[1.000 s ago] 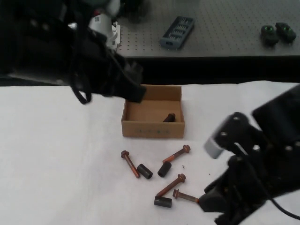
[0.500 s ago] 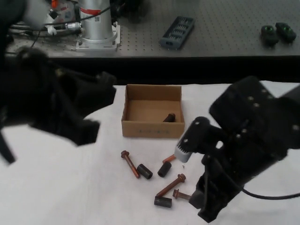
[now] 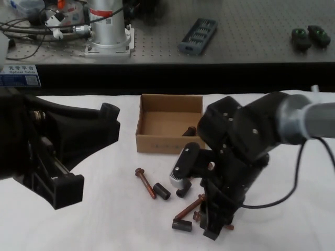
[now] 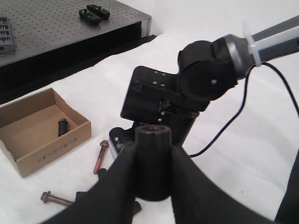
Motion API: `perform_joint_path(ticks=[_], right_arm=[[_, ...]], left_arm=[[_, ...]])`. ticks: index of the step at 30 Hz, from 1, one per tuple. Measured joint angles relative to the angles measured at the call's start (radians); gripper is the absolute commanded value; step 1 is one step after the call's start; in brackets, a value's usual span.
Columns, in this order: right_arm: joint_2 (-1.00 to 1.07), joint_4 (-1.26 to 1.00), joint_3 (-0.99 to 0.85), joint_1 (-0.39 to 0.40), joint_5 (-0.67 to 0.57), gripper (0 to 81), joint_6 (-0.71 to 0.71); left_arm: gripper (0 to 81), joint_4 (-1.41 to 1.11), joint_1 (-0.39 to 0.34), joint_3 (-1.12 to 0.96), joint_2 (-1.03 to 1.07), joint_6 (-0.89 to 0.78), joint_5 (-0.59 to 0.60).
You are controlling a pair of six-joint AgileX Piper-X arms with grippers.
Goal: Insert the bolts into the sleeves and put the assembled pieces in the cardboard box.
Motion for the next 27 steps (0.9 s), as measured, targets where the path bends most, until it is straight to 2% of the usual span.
perform_joint_path(ticks=[2, 7, 11, 17, 23, 27], right_arm=[[0.022, 0.002, -0.012, 0.000, 0.003, 26.7, -0.023], [0.034, 0.010, -0.021, 0.005, 0.032, 1.3, -0.047], [0.034, 0.020, -0.024, 0.005, 0.035, 2.9, -0.020], [0.019, 0.030, -0.017, 0.005, 0.009, 2.9, 0.095], [-0.160, -0.059, 0.093, 0.007, -0.024, 2.9, 0.239], [-0.337, -0.148, 0.158, 0.007, -0.029, 2.9, 0.320]], left_arm=[[0.6, 0.000, 0.000, 0.000, 0.000, 0.000, 0.003], [0.6, 0.004, 0.000, 0.000, -0.002, 0.000, 0.008], [0.6, 0.057, 0.000, 0.000, -0.002, 0.000, -0.001], [0.6, 0.210, 0.000, 0.001, -0.002, 0.004, -0.008], [0.6, 0.175, 0.000, 0.001, -0.002, 0.129, 0.006], [0.6, 0.098, 0.000, 0.027, 0.018, 0.161, 0.109]])
